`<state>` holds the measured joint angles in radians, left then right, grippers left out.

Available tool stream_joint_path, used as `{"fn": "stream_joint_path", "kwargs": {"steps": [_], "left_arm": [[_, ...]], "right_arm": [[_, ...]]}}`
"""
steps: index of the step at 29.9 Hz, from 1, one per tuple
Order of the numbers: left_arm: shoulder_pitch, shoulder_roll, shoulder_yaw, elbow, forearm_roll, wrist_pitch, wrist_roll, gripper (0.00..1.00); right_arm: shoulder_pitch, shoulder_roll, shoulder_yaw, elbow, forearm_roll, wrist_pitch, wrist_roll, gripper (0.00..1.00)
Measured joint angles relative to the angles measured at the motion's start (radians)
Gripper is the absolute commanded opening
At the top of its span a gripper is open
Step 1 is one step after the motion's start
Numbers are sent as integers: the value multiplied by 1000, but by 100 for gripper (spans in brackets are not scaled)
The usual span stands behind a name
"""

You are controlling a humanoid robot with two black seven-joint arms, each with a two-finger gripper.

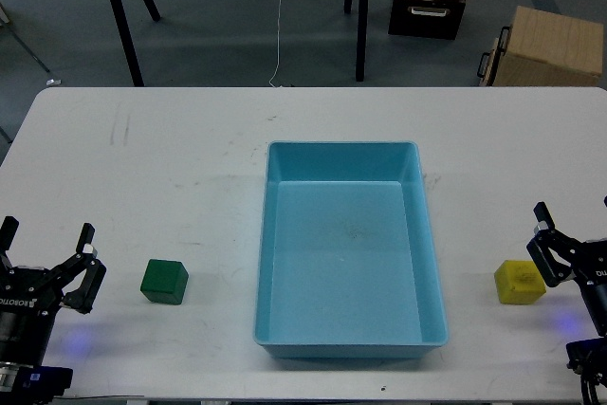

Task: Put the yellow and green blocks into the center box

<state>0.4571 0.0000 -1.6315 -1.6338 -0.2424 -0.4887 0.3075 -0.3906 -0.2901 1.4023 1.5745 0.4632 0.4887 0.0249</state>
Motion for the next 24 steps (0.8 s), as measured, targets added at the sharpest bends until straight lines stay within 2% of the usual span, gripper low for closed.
{"fn": "stream_joint_path", "kwargs": {"steps": [11,24], "left_arm": [[0,0,2,0,-4,0,-1,100],[5,0,4,-2,-23,0,-1,100]], "right_arm": [[0,71,60,-4,1,0,-4,100],[18,78,57,-9,0,0,-13,100]]}}
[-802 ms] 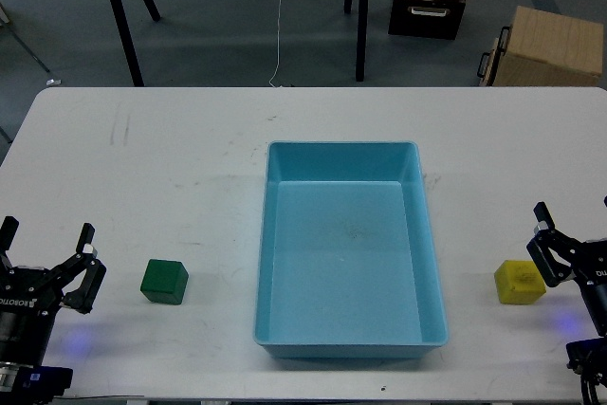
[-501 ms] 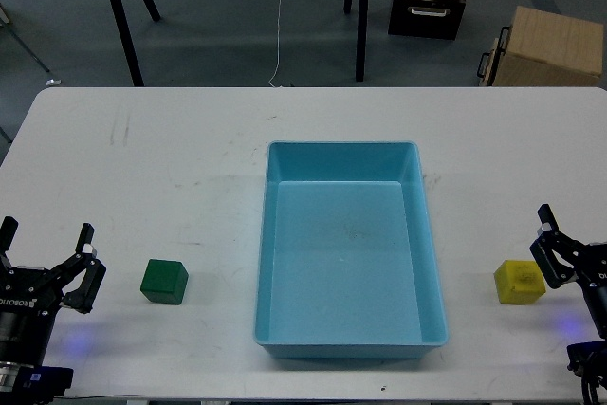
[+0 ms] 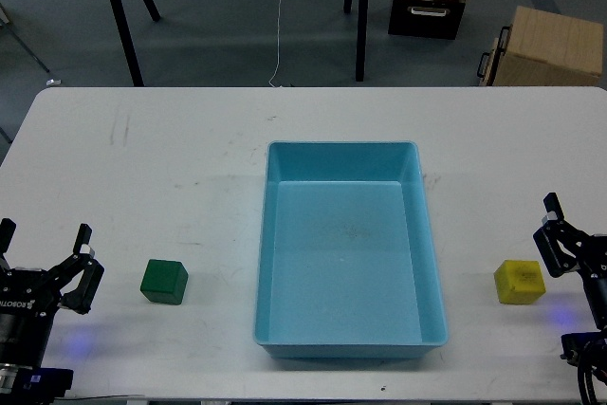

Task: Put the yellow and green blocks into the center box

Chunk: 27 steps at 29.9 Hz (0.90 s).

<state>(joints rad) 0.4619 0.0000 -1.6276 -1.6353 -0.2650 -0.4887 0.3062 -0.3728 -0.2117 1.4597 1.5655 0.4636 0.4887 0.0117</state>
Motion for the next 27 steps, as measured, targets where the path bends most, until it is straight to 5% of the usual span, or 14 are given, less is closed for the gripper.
{"fn": "stream_joint_path", "kwargs": {"steps": [5,13,19,27], "left_arm": [[-3,0,0,0,-3,0,0,100],[-6,0,1,0,-4,0,-1,100],[-6,0,2,0,-5,0,-1,100],[-20,0,9,5,-3,0,1,100]], "right_arm": [[-2,-17,-5,-4,-35,0,-4,100],[15,-154,7,2,-236,0,-98,100],[88,-315,5,3,-285,-6,-126,100],[323,-654,-170,4,-391,-93,-227,100]]}}
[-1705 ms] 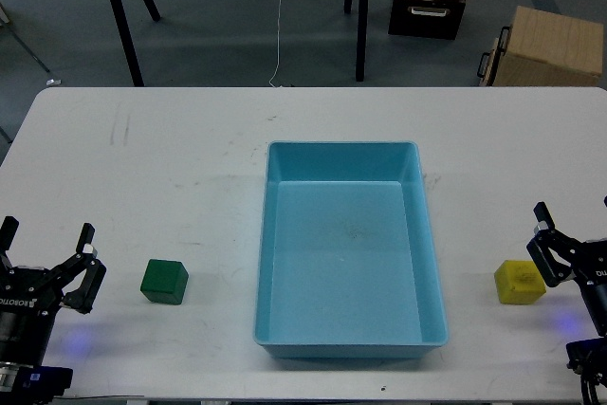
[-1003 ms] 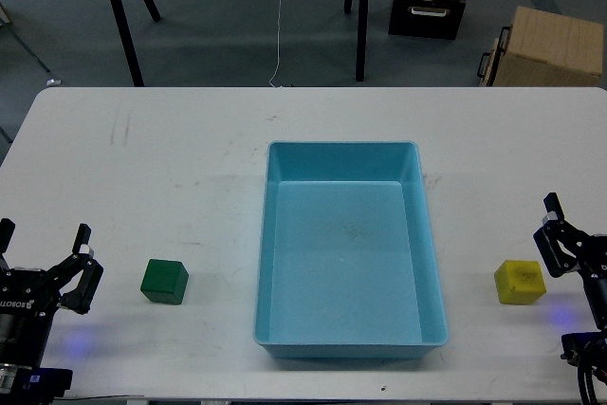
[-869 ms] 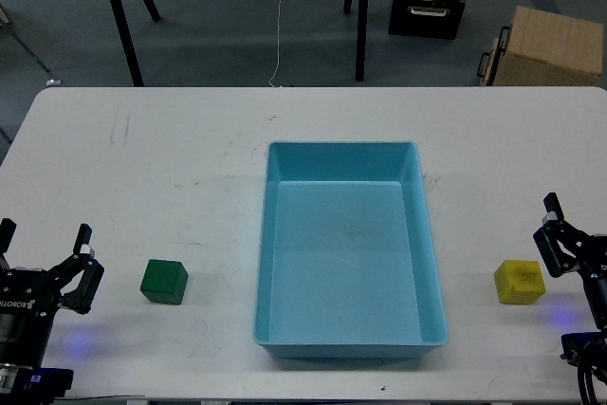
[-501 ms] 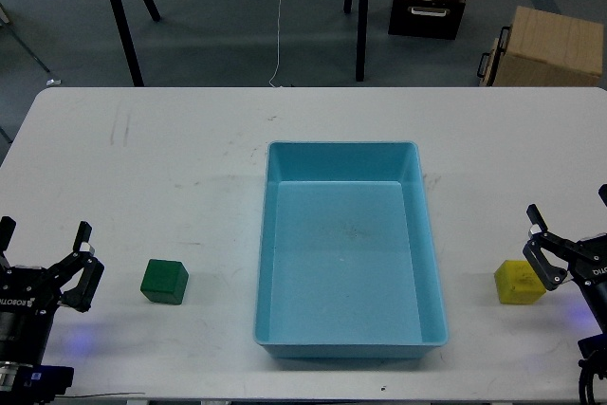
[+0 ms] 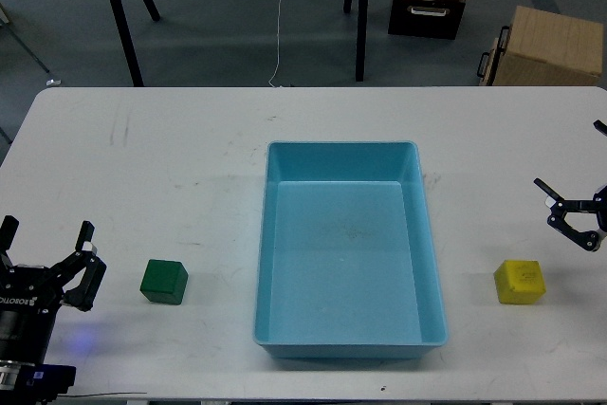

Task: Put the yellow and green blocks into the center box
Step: 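Lower the right gripper onto the yellow cube and close it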

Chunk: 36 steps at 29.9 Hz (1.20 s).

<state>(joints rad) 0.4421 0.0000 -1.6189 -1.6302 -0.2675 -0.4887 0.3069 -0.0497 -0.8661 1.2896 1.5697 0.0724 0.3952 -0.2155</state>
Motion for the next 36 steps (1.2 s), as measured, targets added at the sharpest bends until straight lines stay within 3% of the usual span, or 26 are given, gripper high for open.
{"fn": "stream_joint_path", "kwargs": {"steps": [5,12,21,28,36], "left_arm": [[-13,0,2,7,1,0,0,100],[-22,0,2,10,1,0,0,100],[-35,0,3,10,1,0,0,100],[-52,0,4,23,2,0,0,100],[-58,0,4,44,2,0,1,100]], "right_arm": [[229,-119,-227,-11,-123,-56,-78,100],[715,-184,-708,-58,-257,-56,-164,100],[1294,-166,-1318,-74,-534,83,-247,100],[1379,-84,-1520,-70,-771,94,-271,100],[1331,-46,-1565,-58,-791,94,-273,100]]}}
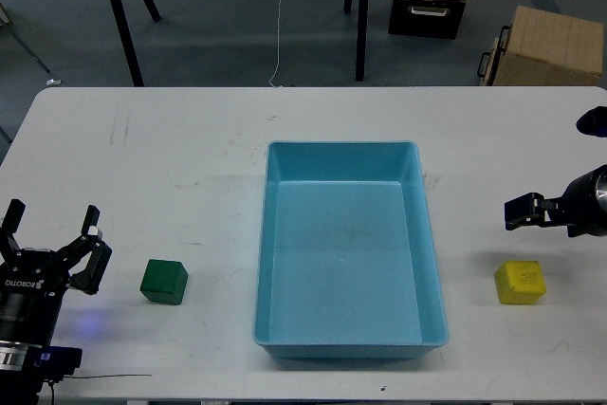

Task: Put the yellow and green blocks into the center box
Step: 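Lower the right gripper onto the yellow cube and close it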

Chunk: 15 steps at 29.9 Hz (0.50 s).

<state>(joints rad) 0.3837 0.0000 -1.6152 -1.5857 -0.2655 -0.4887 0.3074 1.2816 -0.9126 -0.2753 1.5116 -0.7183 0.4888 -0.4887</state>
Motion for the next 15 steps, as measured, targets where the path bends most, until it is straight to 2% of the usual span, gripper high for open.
{"fn": "stream_joint_path", "kwargs": {"steps": [10,15], "left_arm": [[0,0,0,7,-1,0,1,100],[3,0,0,8,-1,0,1,100]], "right_arm": [[-49,43,2,25,4,0,0,100],[-74,76,2,21,-3,0,0,97]]}}
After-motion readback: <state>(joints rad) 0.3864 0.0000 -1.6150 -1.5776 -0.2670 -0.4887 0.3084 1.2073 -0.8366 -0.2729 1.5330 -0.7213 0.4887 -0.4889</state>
